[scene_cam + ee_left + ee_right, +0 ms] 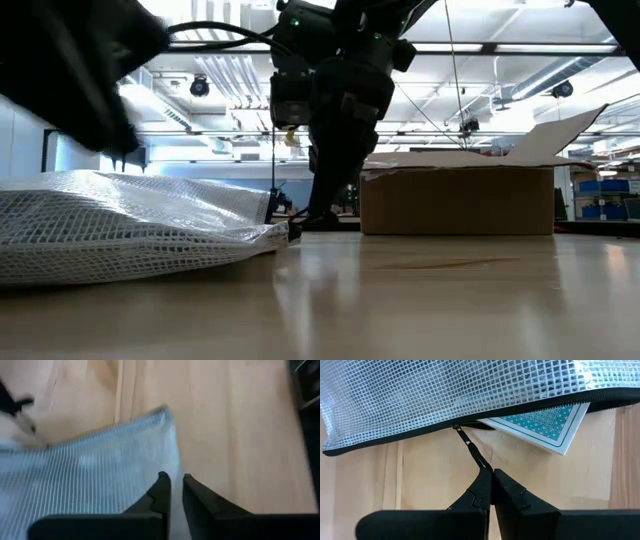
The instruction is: Unpack boxes
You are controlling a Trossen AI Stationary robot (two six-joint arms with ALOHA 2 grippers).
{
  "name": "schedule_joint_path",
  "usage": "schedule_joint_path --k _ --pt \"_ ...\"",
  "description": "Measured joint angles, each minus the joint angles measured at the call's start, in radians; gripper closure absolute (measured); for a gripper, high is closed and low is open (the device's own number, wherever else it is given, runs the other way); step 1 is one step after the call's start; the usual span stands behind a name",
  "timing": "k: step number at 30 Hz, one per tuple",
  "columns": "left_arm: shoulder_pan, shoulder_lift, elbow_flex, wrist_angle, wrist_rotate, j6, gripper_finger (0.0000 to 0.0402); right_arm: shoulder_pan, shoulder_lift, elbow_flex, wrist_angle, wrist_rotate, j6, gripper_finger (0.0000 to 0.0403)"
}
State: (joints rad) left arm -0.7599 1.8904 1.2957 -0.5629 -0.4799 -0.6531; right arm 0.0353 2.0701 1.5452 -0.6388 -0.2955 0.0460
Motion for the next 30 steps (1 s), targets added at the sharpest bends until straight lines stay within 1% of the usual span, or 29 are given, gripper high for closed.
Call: schedule_joint_path --k 3,6,13,15,17,19,21,26,30 --pt "0.019 0.0 0.0 0.093 0.0 0.077 0.0332 -0.002 0.0 0.0 0.0 -0.02 -0.006 0.0403" --pt "0.04 0.0 0.0 0.157 0.022 0.117 0.0277 -0.002 0.0 0.0 0.0 -0.026 -0.013 0.0403" --pt "0.098 0.036 0.0 0.171 0.054 0.129 0.0135 -0.01 0.0 0.0 0.0 -0.035 -0.039 0.0403" --pt "0.116 0.055 0.0 0.194 0.078 0.136 0.0103 -0.014 0.0 0.0 -0.001 -0.05 -0.039 0.0403" --pt "0.128 0.075 0.0 0.224 0.091 0.157 0.0081 -0.019 0.0 0.0 -0.001 -0.056 -0.043 0.0403" --pt "0.135 0.095 0.002 0.224 0.094 0.17 0.007 -0.022 0.0 0.0 -0.001 -0.071 -0.047 0.0403" --pt "0.14 0.114 0.006 0.21 0.092 0.176 0.0068 -0.025 0.0 0.0 -0.001 -0.079 -0.049 0.0403" --pt "0.148 0.157 0.012 0.13 0.071 0.173 0.0085 -0.03 0.0 0.0 -0.003 -0.089 -0.061 0.0403" --pt "0.157 0.179 0.014 0.045 0.008 0.135 0.0089 -0.03 -0.001 -0.001 -0.005 -0.099 -0.061 0.0403"
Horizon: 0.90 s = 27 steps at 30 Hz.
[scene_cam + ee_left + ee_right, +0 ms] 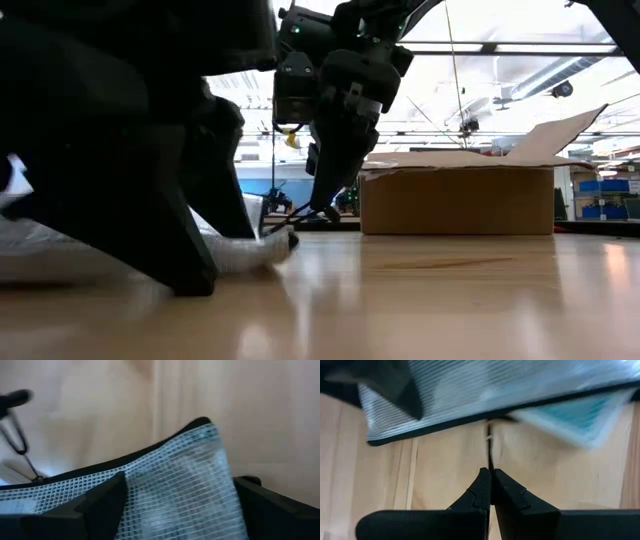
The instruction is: Unpack boxes
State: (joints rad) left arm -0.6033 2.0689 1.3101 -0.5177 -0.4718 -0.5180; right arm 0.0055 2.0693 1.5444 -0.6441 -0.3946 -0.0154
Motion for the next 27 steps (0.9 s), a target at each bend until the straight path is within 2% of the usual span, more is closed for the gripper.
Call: schedule_joint_path --k 3,5,8,12,13,17,27 --pt "0.006 0.001 -0.002 -0.009 -0.038 0.001 0.0097 0.0 -0.001 0.0 -0.004 -0.005 0.0 0.0403" --pt "0.012 -0.001 0.003 -0.016 -0.04 0.003 0.0127 0.0 -0.001 0.0 -0.003 -0.006 0.0 0.0403" --pt "0.016 0.002 0.016 -0.025 -0.037 0.009 0.0208 -0.004 -0.001 0.0 -0.004 -0.006 -0.001 0.0403" --pt "0.02 0.004 0.033 -0.038 0.019 0.017 0.036 -0.01 -0.001 0.0 -0.004 -0.006 0.0 0.0403" --pt "0.021 0.003 0.034 -0.037 0.039 0.01 0.0379 -0.013 -0.001 0.0 -0.004 -0.006 -0.001 0.0403" --pt "0.018 -0.018 0.043 -0.036 0.095 -0.032 0.0399 -0.025 -0.001 0.0 -0.005 -0.006 -0.002 0.0403" --pt "-0.046 -0.087 0.174 -0.174 0.087 -0.041 0.0402 -0.065 -0.032 0.0 -0.032 0.017 -0.013 0.0403"
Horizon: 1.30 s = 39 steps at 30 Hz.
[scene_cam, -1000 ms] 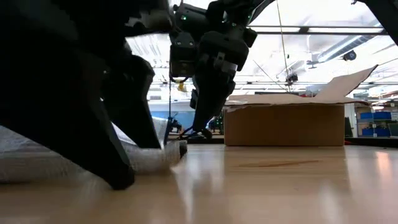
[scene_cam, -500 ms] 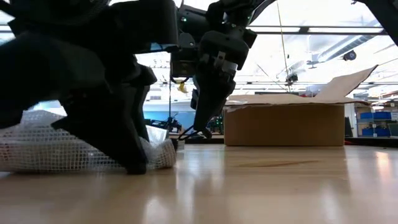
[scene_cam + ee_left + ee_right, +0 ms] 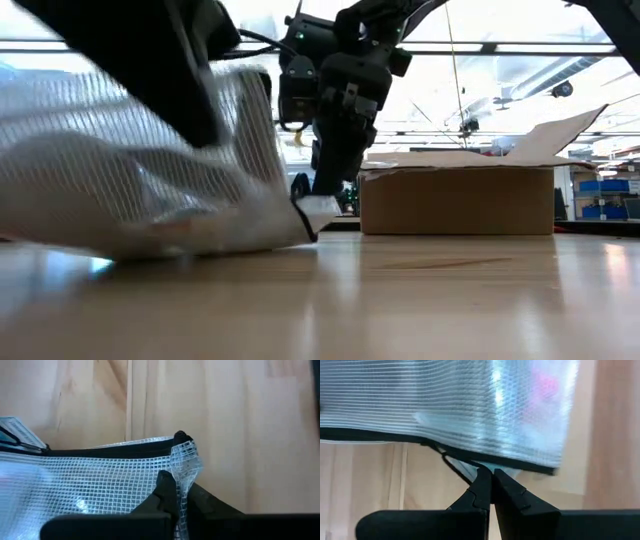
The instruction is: Unpack boxes
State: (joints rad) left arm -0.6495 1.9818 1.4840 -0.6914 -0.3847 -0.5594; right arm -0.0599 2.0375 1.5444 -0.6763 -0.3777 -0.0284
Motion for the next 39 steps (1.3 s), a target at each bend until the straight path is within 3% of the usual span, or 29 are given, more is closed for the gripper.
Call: schedule_joint_path --k 9,15,17,21,28,39 --pt "-0.05 -0.017 0.107 -0.155 -0.011 -0.04 0.0402 -0.017 -0.038 0.0 -0.064 0.051 -0.039 0.0403" --pt "-0.095 -0.02 0.14 -0.209 0.007 -0.123 0.0401 -0.04 -0.075 0.0 -0.124 0.165 -0.069 0.0403" --pt "-0.108 -0.028 0.141 -0.221 0.004 -0.152 0.0401 -0.051 -0.097 0.0 -0.139 0.159 -0.074 0.0403" --pt "-0.116 -0.035 0.141 -0.243 -0.031 -0.185 0.0401 -0.074 -0.131 0.0 -0.141 0.096 -0.096 0.0403" --pt "-0.114 -0.038 0.141 -0.272 -0.051 -0.175 0.0401 -0.057 -0.147 -0.002 -0.141 -0.239 0.018 0.0403" --pt "-0.114 -0.085 0.136 -0.316 -0.121 -0.209 0.0401 -0.018 -0.146 -0.052 -0.121 -0.223 0.039 0.0403"
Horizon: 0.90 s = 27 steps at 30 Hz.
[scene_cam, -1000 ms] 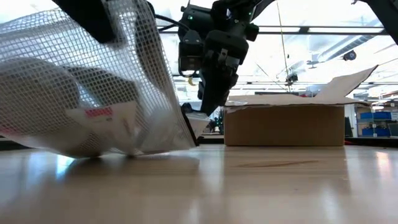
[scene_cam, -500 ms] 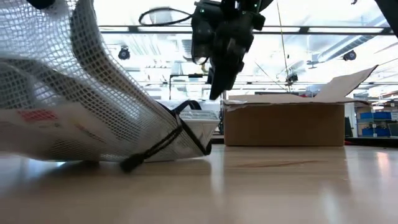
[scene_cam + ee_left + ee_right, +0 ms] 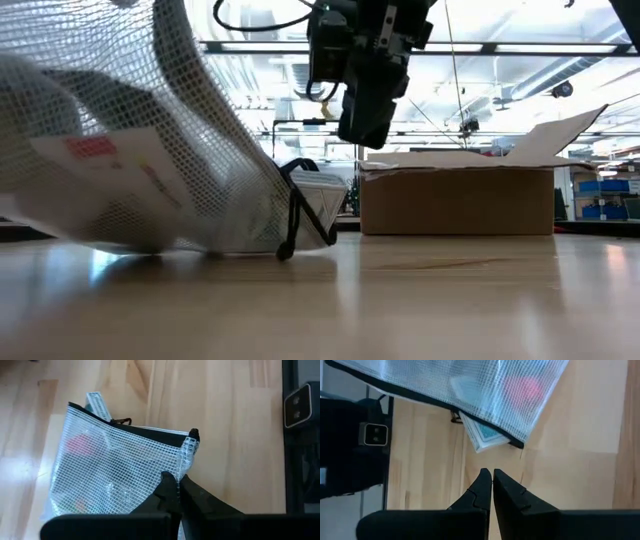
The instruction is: Unpack boxes
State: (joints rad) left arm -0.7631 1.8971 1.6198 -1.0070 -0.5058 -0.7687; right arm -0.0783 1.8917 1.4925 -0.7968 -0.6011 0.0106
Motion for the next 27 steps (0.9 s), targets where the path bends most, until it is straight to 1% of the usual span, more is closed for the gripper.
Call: schedule_joint_path --k 3,6,9,12,14,17,22,24,27 --pt "0.001 -0.012 -0.005 -0.006 -0.01 -0.008 0.0401 0.013 0.0 -0.055 0.067 0.004 0.035 0.0403" --pt "0.002 -0.022 -0.007 -0.008 -0.013 -0.01 0.0401 0.029 0.001 -0.131 0.16 0.054 0.075 0.0403" --pt "0.002 -0.03 -0.008 -0.014 -0.013 -0.025 0.0401 0.029 0.001 -0.221 0.303 0.069 0.144 0.0403" --pt "0.002 -0.039 -0.008 -0.018 -0.014 -0.038 0.0401 0.026 0.001 -0.311 0.482 0.046 0.207 0.0391" --pt "0.002 -0.045 -0.009 -0.029 -0.016 -0.044 0.0401 0.028 0.002 -0.354 0.588 0.019 0.252 0.0372" --pt "0.002 -0.058 -0.009 -0.042 -0.016 -0.057 0.0401 0.034 0.002 -0.397 0.682 0.01 0.296 0.033" --pt "0.002 -0.085 -0.01 -0.066 -0.023 -0.083 0.0401 0.054 0.002 -0.424 0.749 0.1 0.33 0.026" --pt "0.002 -0.09 -0.01 -0.066 -0.023 -0.087 0.0401 0.057 0.002 -0.425 0.764 0.149 0.332 0.0239" --pt "0.002 -0.094 -0.01 -0.067 -0.017 -0.088 0.0401 0.054 0.002 -0.421 0.789 0.203 0.33 0.0218"
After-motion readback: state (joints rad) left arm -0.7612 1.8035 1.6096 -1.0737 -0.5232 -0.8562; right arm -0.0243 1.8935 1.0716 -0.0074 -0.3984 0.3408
